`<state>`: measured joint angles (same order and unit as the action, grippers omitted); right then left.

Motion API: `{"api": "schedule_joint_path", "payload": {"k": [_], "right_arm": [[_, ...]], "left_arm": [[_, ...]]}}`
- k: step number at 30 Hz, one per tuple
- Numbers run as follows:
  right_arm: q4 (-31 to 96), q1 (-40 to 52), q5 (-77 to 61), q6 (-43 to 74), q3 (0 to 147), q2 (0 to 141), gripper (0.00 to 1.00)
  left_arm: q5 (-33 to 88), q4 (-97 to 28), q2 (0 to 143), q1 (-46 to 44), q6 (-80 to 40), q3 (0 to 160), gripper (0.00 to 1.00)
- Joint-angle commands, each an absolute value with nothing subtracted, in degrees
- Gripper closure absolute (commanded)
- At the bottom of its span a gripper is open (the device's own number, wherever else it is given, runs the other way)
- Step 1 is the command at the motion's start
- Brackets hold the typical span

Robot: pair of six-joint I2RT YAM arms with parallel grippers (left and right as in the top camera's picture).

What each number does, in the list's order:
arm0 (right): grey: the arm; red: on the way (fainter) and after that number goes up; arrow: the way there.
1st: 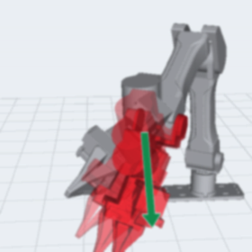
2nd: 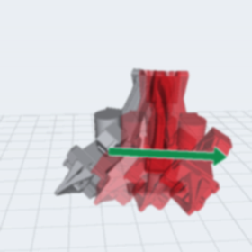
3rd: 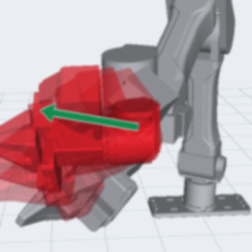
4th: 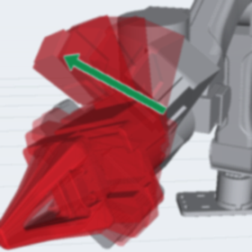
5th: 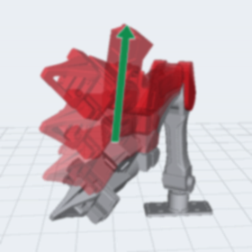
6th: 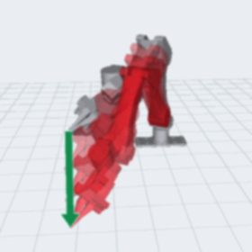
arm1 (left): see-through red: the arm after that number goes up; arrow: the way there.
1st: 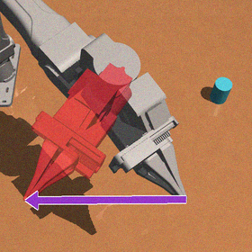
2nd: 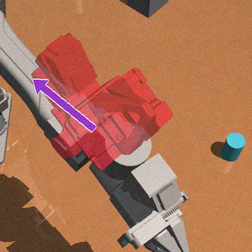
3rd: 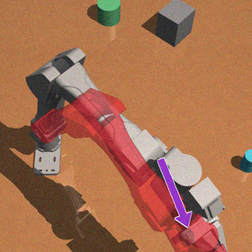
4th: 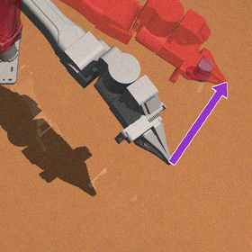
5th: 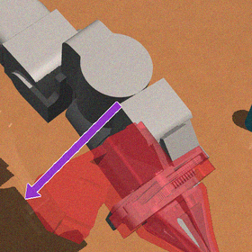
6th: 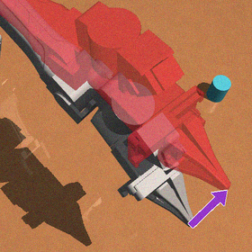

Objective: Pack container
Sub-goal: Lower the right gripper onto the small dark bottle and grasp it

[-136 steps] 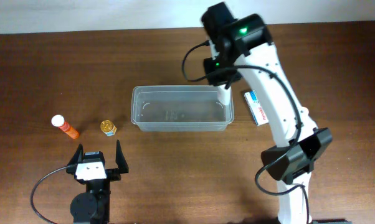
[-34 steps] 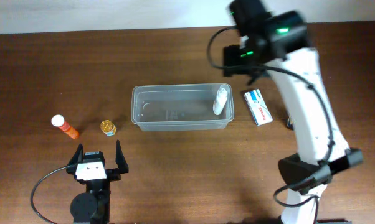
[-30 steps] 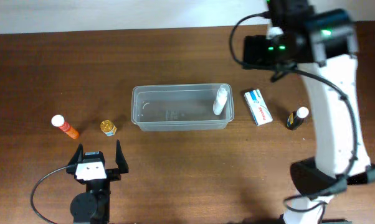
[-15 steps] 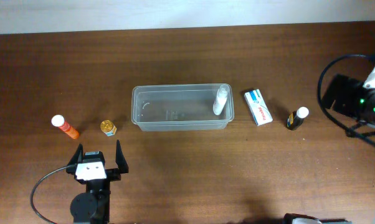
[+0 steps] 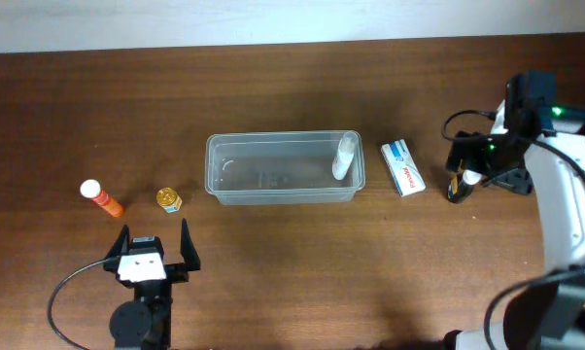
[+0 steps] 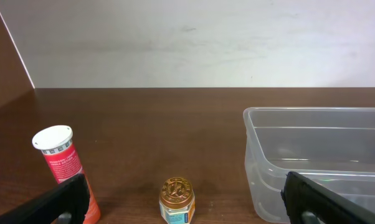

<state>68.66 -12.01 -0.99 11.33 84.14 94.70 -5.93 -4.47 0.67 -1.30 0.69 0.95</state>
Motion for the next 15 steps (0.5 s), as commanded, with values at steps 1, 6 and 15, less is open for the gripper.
{"api": "schedule_joint_path", "payload": {"k": [1, 6, 15], "right_arm": [[66.96, -12.4, -1.93, 10.7, 83.79, 98.02, 0.02], [64.84, -12.4, -1.91, 10.7, 83.79, 101.95, 0.04], [63.64, -12.4, -1.72, 10.7, 83.77, 106.32, 0.26]], "left_arm": [[-5.34, -4.29, 0.3, -0.95, 1.8, 0.54, 0.01], [-5.34, -4.29, 0.3, -0.95, 1.8, 0.54, 0.01], [-5.34, -4.29, 0.3, -0.95, 1.8, 0.54, 0.01]]}}
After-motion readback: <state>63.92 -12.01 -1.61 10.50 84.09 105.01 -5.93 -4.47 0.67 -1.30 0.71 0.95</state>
